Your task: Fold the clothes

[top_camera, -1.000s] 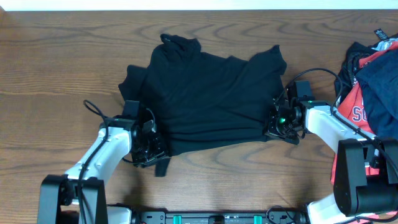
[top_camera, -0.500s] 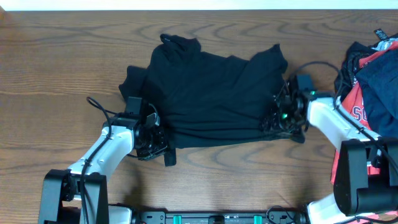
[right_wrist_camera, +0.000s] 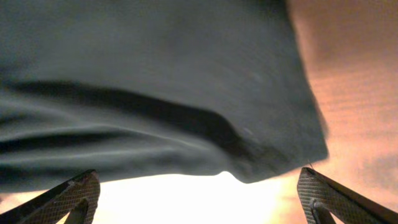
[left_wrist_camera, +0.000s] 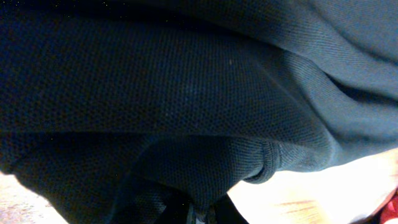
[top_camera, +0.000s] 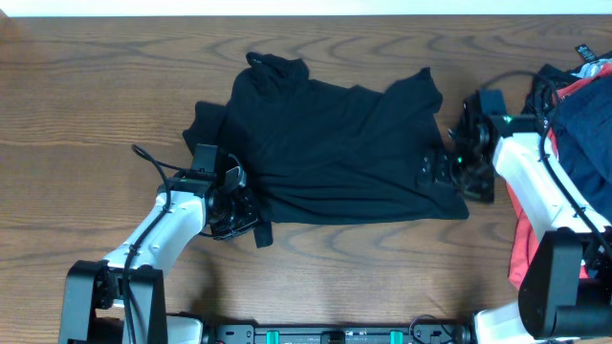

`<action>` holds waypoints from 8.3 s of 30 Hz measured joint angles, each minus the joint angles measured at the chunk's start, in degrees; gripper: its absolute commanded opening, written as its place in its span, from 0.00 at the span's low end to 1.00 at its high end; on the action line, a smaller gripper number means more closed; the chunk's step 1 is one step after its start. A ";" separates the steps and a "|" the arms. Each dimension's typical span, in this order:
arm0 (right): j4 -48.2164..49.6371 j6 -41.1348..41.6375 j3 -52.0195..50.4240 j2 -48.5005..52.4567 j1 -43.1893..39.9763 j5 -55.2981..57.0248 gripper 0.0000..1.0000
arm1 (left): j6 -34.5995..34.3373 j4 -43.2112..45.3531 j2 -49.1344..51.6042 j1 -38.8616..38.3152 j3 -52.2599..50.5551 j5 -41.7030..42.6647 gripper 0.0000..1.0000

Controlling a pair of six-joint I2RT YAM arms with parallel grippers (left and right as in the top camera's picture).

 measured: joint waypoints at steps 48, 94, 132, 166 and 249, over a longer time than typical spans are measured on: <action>5.11 1.03 9.46 -0.42 4.33 7.37 0.01 | 3.72 -12.15 -20.09 0.00 18.95 -4.83 0.06; -34.32 -5.22 79.36 9.68 -0.07 8.70 0.01 | 8.26 -25.73 -9.07 -0.07 67.98 -13.07 0.06; -22.95 -6.58 83.38 39.21 -2.47 4.61 0.01 | 11.85 -27.10 30.36 6.82 85.96 -18.84 0.06; -38.56 -9.03 69.83 40.15 -2.12 3.85 0.01 | 11.85 -48.72 29.09 7.45 73.72 -16.70 0.06; -1.88 -8.72 33.81 33.73 -12.37 5.05 0.01 | 4.68 -11.72 25.24 0.00 28.11 -8.72 0.06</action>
